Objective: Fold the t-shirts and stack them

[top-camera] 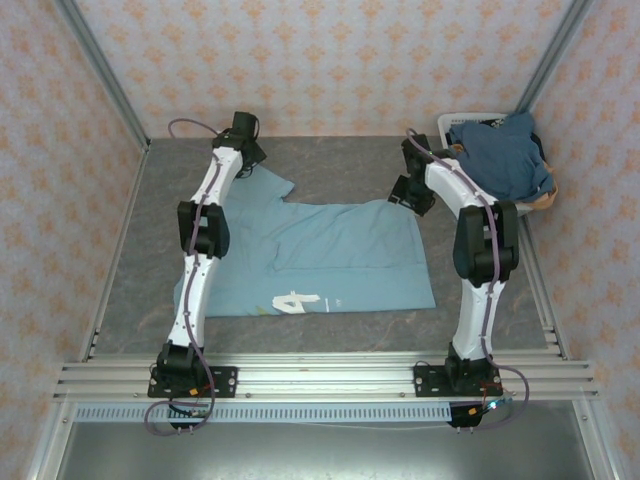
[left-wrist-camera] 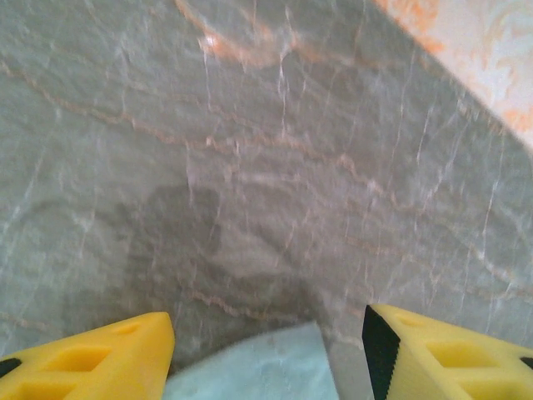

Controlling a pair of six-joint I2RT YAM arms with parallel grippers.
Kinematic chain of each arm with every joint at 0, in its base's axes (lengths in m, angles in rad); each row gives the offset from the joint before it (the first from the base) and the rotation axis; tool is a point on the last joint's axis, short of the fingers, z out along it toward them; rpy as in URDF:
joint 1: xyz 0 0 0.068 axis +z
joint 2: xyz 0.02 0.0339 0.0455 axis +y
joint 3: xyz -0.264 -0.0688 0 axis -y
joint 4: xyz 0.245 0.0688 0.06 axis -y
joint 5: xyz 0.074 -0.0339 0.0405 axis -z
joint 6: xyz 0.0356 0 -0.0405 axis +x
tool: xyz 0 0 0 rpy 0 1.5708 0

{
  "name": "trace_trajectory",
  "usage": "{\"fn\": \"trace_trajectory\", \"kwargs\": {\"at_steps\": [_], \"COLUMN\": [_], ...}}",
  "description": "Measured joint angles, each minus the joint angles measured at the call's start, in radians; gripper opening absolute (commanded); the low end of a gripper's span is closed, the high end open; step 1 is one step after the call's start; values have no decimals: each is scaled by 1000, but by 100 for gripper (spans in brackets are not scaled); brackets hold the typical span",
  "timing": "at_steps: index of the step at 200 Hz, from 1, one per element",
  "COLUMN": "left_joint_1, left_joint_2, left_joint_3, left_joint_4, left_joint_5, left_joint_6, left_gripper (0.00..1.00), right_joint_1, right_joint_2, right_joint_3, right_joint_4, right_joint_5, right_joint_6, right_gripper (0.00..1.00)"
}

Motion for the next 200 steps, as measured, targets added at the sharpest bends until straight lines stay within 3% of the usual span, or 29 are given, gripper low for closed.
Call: {"fn": "trace_trajectory", "kwargs": {"at_steps": [38, 117, 138, 200], "left_joint_1": [-18, -23, -28, -68], "left_joint_2": [0, -8, -33, -112], "left_joint_3": [6, 2, -32, -139], "left_joint_4": [-60, -146, -158, -208], "left_joint_5": [-29, -93, -81, -26], "left_joint_6": [31, 63, 60, 48], "left_gripper": [56, 0, 0, 0], "right_joint_1": [-5, -5, -5, -5], "right_joint_2": [-2, 14, 43, 205], "right_joint_3": [0, 28, 69, 214], "right_joint_4": [10, 13, 13, 5], "right_joint_5": [-10, 8, 35, 74], "right_joint_6": [4, 26, 35, 54], "right_gripper": [54, 53, 53, 39]}}
